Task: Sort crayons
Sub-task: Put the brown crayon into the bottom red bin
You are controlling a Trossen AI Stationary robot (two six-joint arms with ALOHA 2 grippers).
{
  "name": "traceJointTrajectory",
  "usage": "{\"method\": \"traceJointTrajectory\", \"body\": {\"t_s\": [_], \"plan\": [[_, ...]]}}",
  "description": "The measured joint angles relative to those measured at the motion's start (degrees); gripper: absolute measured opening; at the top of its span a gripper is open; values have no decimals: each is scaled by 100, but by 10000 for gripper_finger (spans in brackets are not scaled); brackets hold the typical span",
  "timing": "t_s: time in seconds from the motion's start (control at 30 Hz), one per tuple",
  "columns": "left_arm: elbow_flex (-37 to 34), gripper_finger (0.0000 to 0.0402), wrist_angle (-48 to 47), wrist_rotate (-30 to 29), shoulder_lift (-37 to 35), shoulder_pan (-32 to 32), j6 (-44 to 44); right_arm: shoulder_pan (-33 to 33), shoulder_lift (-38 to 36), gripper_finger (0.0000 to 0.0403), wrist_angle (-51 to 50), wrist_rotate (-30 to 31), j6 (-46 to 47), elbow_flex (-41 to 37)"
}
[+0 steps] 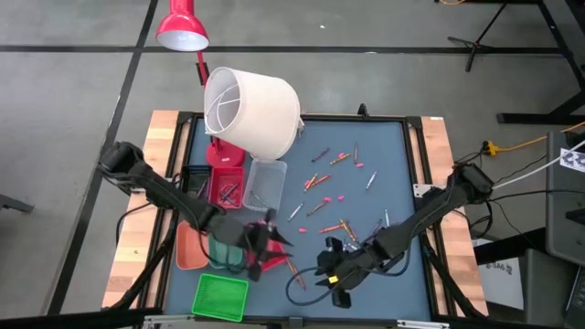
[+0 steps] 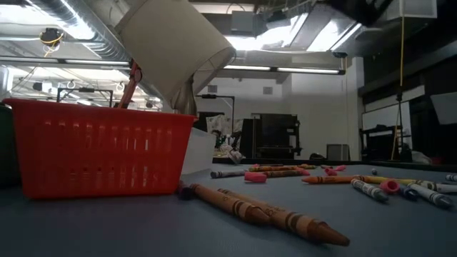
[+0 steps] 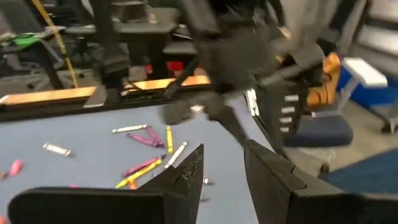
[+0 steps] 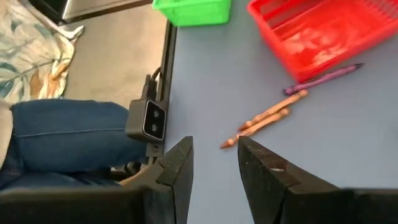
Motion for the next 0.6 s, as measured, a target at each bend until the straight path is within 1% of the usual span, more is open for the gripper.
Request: {"method": "traceJointTrajectory", "body": {"t_s": [0.1,0.2,0.33,0.43,0.6], "plan": [[759,100,-677,198,467,1,185,80,-330,124,-379,260,-1,0],[1463,100,-1328,290,913,2,216,234,-665,124,-908,715,-5,0],[2389,100,-2218,629,1471,29,221,482,-1060,124,-1466,1354,-4,0],[3069,100,-3013,747,1860,40,225,628,-1247,124,-1747,1701,-6,0],[4169,100,-4215,1061,2584,88,273,747,-1375,124,-2059,1985,-6,0]]}}
